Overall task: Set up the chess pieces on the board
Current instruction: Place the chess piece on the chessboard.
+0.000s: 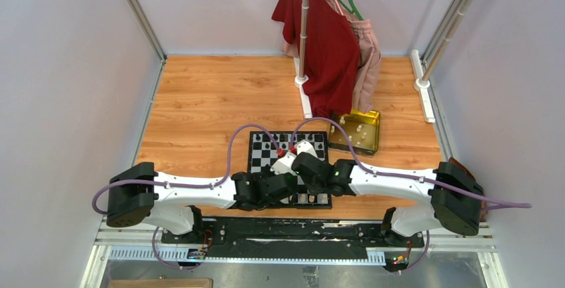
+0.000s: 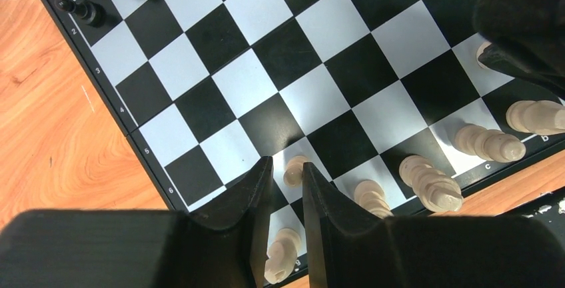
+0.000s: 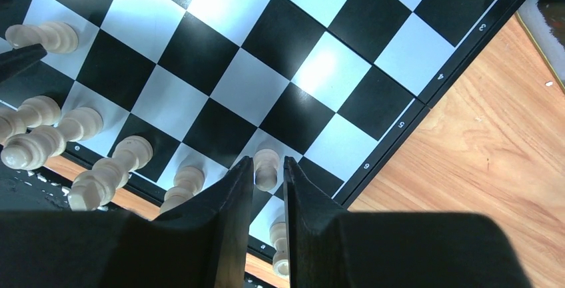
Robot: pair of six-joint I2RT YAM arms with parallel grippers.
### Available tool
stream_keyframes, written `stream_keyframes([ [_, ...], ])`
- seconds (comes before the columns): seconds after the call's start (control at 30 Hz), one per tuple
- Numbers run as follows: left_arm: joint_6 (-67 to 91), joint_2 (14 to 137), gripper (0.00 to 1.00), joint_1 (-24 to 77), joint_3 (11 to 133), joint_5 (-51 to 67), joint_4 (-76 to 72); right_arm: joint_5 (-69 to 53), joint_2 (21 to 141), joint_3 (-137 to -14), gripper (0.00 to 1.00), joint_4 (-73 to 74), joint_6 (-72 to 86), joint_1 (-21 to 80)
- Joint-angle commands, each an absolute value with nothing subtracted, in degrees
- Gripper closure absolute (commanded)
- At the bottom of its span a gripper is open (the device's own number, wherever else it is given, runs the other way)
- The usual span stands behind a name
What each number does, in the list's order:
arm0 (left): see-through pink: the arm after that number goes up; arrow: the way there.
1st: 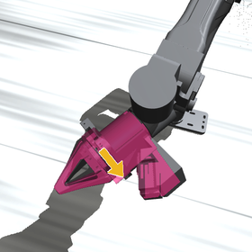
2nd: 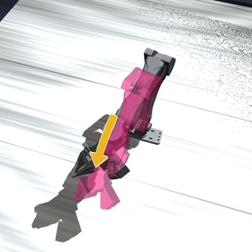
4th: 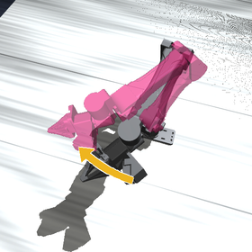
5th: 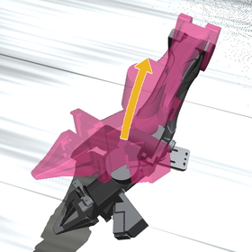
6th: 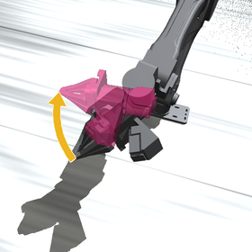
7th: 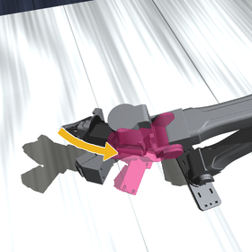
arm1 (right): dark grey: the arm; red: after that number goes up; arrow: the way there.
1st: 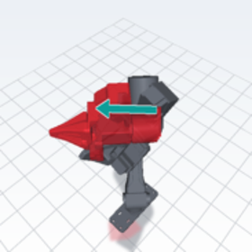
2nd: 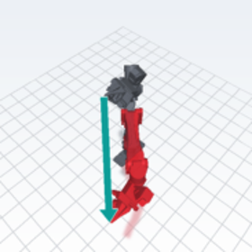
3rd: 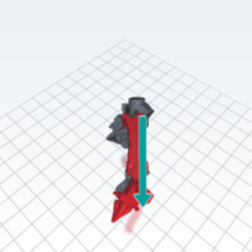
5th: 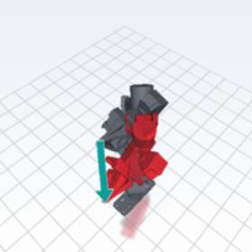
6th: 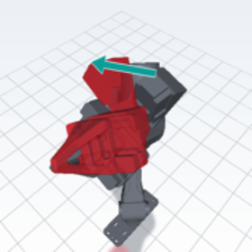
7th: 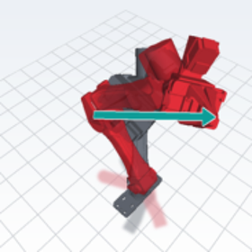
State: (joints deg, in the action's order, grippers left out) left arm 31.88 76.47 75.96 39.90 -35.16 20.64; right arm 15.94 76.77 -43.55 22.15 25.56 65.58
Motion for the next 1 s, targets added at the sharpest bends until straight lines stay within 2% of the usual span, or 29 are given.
stream_keyframes([
  [0.0, 31.03, 75.11, 0.71, 76.51, 42.61, -37.28, 21.48, 17.29, 75.87, -45.90, 0.72, 23.62, 24.30, 66.36],
  [0.23, 29.54, 72.10, 0.71, 76.46, 46.54, -40.32, 26.90, 18.03, 73.77, -47.47, 0.72, 24.69, 23.77, 66.36],
  [0.47, 25.46, 68.27, 0.58, 76.46, 52.24, -43.18, 29.31, 21.34, 70.14, -48.95, 0.72, 25.70, 23.40, 66.29],
  [0.6, 20.83, 72.09, 0.45, 76.46, 59.02, -42.02, 27.35, 27.32, 66.92, -49.48, 0.70, 26.26, 22.73, 65.75],
  [0.73, 16.25, 78.91, 0.40, 76.13, 65.99, -39.92, 25.42, 30.82, 62.50, -48.65, 0.70, 26.39, 22.00, 62.60],
  [0.9, 13.27, 86.36, 0.29, 72.36, 72.79, -31.23, 21.41, 31.15, 56.76, -45.82, 0.68, 25.66, 20.92, 54.19],
  [0.97, 12.39, 88.96, 0.28, 70.09, 74.90, -26.76, 19.25, 29.90, 55.03, -44.02, 0.68, 24.76, 20.42, 49.91],
])
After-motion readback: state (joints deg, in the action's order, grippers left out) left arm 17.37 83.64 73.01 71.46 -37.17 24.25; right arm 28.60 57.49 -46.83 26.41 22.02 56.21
